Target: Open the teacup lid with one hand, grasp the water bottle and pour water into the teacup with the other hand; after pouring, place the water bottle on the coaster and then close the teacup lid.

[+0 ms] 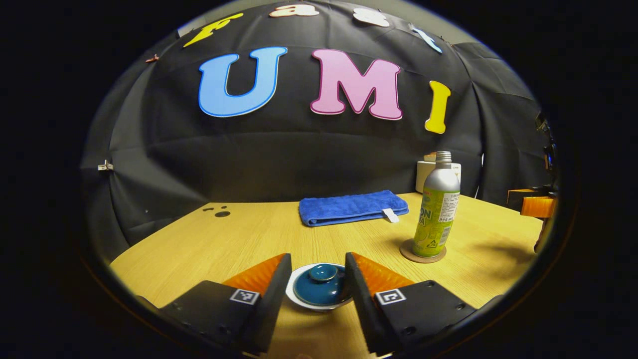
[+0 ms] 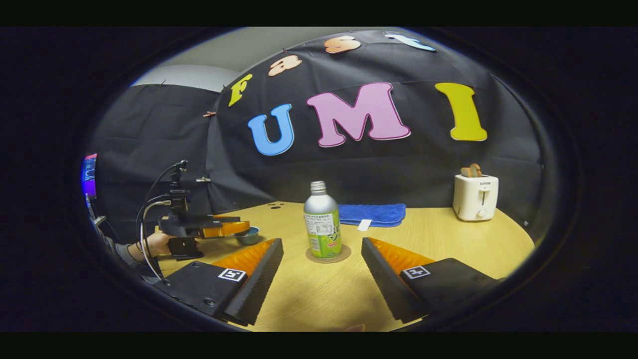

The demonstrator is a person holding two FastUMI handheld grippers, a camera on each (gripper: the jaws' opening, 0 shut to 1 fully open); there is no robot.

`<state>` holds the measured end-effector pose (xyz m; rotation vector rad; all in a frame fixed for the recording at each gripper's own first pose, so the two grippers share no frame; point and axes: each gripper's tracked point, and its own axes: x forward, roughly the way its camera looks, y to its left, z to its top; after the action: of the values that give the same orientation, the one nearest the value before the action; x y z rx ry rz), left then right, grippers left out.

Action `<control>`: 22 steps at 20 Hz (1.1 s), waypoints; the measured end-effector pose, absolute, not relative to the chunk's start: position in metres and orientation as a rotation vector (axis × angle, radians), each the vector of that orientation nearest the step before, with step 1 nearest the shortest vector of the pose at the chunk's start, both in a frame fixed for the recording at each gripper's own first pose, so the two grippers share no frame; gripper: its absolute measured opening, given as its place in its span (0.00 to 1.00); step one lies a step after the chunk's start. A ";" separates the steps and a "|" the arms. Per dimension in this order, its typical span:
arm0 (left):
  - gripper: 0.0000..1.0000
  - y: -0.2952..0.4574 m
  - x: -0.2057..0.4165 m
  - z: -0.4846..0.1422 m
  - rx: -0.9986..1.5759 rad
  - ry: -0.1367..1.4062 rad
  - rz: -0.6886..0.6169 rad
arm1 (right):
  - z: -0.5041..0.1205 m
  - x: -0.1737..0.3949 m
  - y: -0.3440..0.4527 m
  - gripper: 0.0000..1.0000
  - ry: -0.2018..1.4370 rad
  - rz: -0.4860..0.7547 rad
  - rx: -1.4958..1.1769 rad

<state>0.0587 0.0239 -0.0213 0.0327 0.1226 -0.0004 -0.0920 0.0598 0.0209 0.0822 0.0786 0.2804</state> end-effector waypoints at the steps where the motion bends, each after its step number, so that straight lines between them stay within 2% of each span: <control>1: 0.79 0.022 0.053 -0.018 0.026 0.104 -0.001 | 0.019 -0.094 0.062 0.98 0.074 0.271 0.071; 7: 0.87 -0.005 0.021 -0.008 -0.049 0.037 -0.062 | 0.005 -0.094 0.081 0.98 0.042 0.226 0.023; 12: 0.88 -0.019 0.008 -0.006 0.033 -0.008 -0.076 | -0.005 -0.089 0.086 0.97 0.034 0.192 0.015; 22: 0.92 -0.026 0.006 -0.005 0.028 -0.008 -0.103 | -0.004 -0.082 0.077 0.97 0.017 0.124 0.015</control>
<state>0.0062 -0.0262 -0.0051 0.0278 -0.0084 -0.1027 -0.0819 0.0765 -0.0041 0.0150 0.0167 0.1245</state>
